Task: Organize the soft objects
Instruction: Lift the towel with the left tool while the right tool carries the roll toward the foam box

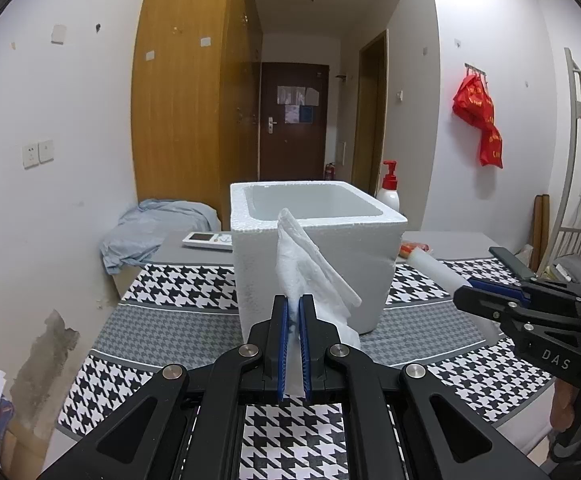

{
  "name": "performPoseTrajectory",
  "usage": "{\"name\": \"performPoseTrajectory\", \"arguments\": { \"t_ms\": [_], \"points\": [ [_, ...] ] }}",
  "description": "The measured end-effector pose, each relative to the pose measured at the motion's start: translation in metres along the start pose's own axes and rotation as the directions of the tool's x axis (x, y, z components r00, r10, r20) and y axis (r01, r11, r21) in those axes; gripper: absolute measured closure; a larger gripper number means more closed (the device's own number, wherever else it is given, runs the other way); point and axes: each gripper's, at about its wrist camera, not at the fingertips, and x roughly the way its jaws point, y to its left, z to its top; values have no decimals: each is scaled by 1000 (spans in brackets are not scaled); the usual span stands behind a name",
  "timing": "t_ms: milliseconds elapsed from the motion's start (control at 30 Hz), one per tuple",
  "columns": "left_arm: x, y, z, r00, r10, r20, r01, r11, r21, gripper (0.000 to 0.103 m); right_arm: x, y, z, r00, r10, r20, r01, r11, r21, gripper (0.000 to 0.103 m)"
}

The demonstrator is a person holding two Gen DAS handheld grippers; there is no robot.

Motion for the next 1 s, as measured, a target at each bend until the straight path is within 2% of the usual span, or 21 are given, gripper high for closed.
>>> {"name": "performPoseTrajectory", "arguments": {
  "t_ms": [367, 1000],
  "points": [
    [-13, 9, 5, 999, 14, 29, -14, 1000, 1, 97, 5, 9, 10, 999, 46, 1, -46, 999, -13, 84],
    [-13, 12, 42, 997, -3, 75, 1, 1000, 25, 97, -5, 7, 48, 998, 16, 60, -14, 999, -37, 84]
  ]
}}
